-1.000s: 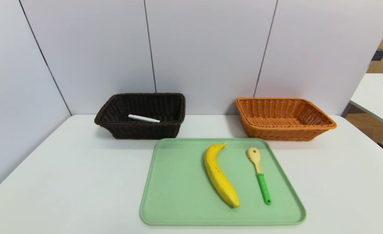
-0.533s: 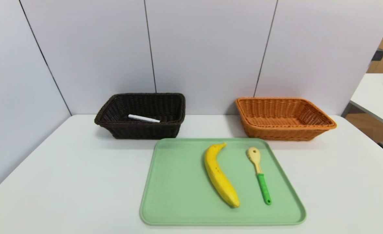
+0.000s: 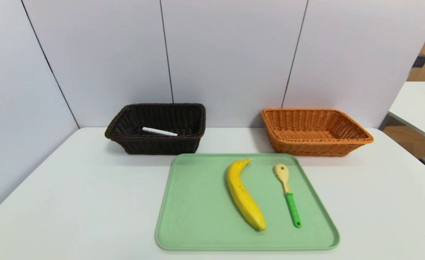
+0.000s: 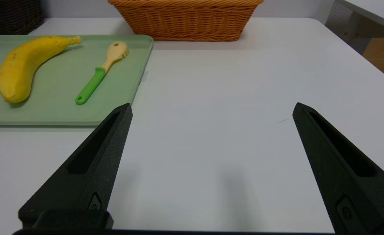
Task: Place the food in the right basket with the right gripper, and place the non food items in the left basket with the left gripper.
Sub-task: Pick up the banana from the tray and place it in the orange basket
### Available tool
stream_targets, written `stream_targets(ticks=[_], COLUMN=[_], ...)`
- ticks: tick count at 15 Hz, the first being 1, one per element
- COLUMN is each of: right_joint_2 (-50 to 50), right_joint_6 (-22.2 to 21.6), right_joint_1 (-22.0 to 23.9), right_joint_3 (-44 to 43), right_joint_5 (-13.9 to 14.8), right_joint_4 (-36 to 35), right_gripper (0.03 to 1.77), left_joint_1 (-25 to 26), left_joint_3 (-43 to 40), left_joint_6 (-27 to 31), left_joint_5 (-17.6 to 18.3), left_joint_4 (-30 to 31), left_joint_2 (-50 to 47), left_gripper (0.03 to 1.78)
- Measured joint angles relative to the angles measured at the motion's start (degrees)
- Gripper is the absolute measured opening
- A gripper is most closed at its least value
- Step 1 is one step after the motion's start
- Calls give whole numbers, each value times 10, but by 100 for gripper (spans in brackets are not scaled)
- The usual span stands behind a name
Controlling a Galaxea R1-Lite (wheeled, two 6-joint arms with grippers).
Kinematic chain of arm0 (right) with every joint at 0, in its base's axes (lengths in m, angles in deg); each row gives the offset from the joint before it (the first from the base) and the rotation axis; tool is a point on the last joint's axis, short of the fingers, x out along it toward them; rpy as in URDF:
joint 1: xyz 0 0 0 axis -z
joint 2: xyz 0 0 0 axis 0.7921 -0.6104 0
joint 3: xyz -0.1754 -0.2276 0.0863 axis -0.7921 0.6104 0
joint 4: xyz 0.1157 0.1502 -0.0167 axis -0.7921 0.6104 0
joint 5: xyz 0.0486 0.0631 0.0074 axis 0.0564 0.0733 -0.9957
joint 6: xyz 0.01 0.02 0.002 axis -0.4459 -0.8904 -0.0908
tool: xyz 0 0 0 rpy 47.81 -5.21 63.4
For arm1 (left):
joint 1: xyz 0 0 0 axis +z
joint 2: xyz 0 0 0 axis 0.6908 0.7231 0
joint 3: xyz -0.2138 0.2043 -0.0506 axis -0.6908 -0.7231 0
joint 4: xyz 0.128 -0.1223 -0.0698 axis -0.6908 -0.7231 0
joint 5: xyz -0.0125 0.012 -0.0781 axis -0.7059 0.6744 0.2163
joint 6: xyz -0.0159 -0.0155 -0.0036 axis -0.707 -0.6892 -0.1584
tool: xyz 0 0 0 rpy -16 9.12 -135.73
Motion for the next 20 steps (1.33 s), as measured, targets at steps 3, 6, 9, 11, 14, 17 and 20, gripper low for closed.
stream_targets(ticks=[3,6,9,11,14,17,20], right_joint_2=[0,-14,-84,-152,-270,-395,-518], right_joint_6=[0,0,0,0,-1,-3,-4], right_joint_1=[0,0,-3,-17,-56,-113,-182], right_joint_3=[-1,-30,-112,-166,-240,-321,-399], right_joint_5=[0,0,-3,-5,-9,-9,-9], right_joint_4=[6,36,90,111,125,128,130], right_gripper=[170,170,170,170,170,170,170], left_joint_1=[0,0,0,0,0,0,0], left_joint_3=[0,0,0,0,0,0,0], left_joint_6=[0,0,0,0,0,0,0], left_joint_5=[0,0,0,0,0,0,0], left_joint_4=[0,0,0,0,0,0,0], left_joint_2=[0,0,0,0,0,0,0], left_gripper=[169,169,169,169,169,169,169])
